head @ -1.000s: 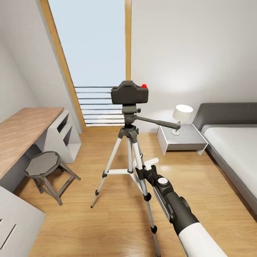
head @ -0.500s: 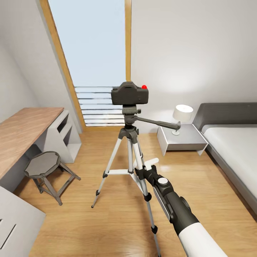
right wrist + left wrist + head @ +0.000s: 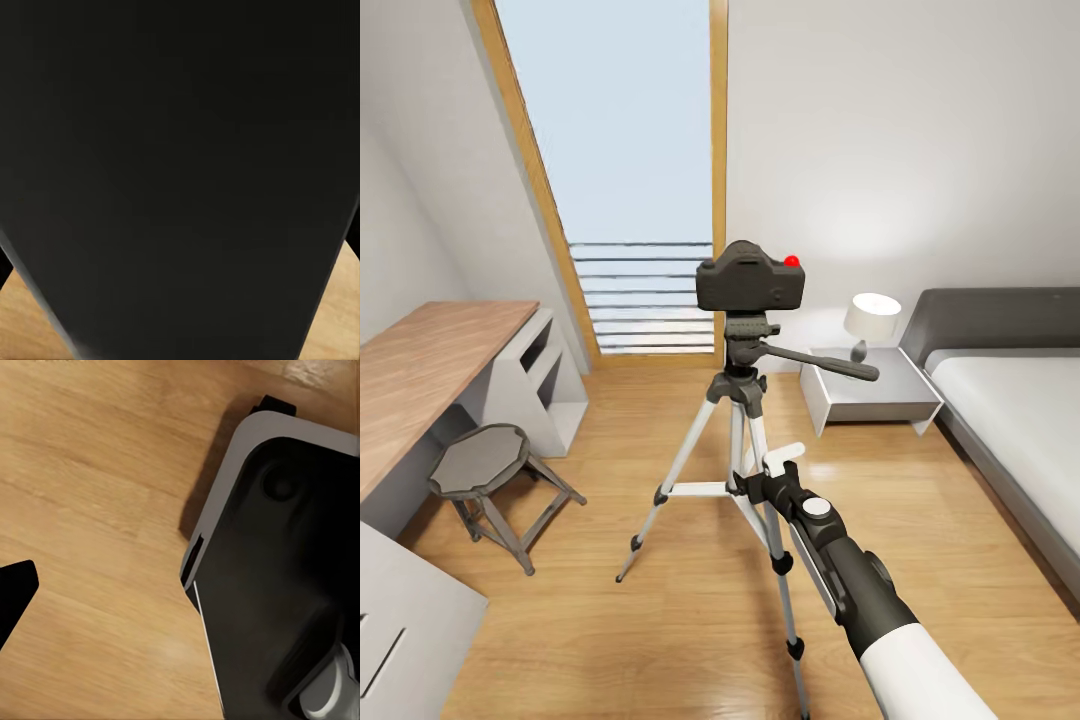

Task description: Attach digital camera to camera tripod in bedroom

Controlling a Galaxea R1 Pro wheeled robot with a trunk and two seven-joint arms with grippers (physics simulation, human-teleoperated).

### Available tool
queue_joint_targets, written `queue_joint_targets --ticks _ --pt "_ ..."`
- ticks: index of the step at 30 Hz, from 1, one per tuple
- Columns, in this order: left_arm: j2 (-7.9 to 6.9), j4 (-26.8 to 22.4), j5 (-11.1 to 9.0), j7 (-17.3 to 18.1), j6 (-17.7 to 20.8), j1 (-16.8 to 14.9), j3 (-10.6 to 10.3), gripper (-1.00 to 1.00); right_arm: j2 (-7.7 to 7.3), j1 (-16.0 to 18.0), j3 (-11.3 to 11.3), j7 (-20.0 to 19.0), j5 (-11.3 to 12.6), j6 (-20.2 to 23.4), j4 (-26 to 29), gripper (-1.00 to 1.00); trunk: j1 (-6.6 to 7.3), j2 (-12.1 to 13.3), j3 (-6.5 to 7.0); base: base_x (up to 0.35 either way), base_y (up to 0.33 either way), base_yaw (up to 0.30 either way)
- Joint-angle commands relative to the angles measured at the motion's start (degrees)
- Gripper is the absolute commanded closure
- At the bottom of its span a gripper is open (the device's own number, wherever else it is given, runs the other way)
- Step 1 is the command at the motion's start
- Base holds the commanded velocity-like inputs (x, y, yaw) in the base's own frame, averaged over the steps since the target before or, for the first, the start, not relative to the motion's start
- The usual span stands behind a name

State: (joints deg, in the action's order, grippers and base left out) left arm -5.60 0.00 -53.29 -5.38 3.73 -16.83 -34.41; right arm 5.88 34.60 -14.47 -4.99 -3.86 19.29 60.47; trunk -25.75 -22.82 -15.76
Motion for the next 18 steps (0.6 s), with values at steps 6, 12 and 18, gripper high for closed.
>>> queue_joint_targets --ticks 6,12,18 --pt "0.32 -0.03 -0.54 -0.14 0.09 -0.04 -0.48 -1.00 0.01 0.03 0.06 -0.29 -0.38 0.34 0.08 -1.00 -0.03 -0.10 -0.10 0.000 0.000 0.000" --pt "0.53 -0.01 -0.63 -0.08 0.06 -0.04 -0.48 -1.00 0.01 0.03 0.06 -0.27 -0.45 0.38 0.08 -1.00 -0.03 -0.10 -0.10 0.000 0.000 0.000" --pt "0.59 -0.02 -0.60 0.04 0.11 -0.04 -0.48 -1.00 0.01 0.03 0.06 -0.28 -0.45 0.39 0.03 -1.00 -0.03 -0.10 -0.10 -0.002 0.000 0.000"
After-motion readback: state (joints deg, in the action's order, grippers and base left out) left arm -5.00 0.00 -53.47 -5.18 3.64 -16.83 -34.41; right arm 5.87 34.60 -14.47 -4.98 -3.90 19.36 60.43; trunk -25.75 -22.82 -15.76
